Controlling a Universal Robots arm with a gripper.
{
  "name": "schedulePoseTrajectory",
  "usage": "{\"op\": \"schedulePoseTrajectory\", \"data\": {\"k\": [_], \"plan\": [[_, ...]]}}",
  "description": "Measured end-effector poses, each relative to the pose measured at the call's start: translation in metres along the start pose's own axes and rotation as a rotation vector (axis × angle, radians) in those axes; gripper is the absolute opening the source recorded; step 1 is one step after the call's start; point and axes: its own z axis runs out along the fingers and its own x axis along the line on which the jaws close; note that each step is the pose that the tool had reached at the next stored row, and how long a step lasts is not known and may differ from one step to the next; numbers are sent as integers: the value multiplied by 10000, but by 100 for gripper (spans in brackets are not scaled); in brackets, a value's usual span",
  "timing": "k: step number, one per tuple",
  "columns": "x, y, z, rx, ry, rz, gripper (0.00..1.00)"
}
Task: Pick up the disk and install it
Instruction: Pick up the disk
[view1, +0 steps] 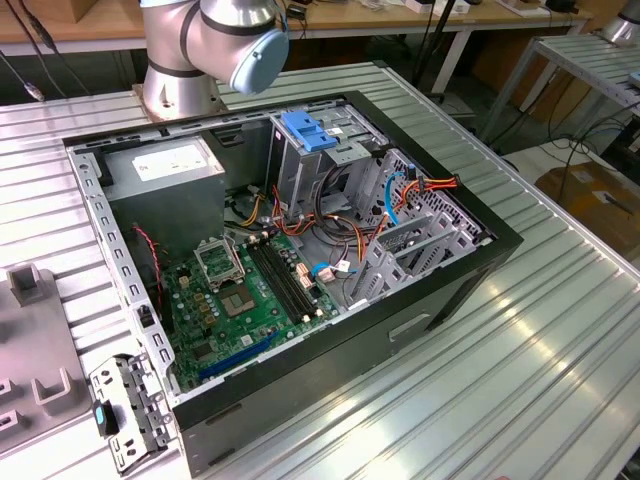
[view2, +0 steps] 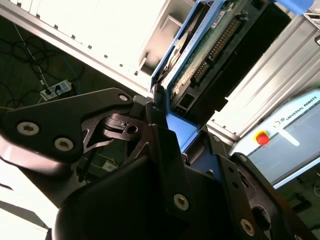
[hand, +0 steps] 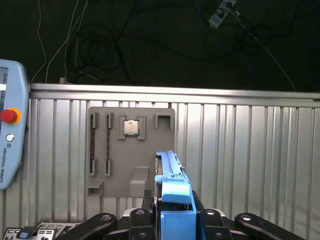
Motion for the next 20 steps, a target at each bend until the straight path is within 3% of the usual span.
{"op": "schedulePoseTrajectory", "data": {"k": [3,10,14,17,20], "plan": [[3,-62,1,-1,0,0,37],[104,-88,1,-3,0,0,37],[134,-156,1,-12,0,0,37],[144,-325,2,-44,-1,1,37],[149,-442,4,-61,-2,-1,37]]}}
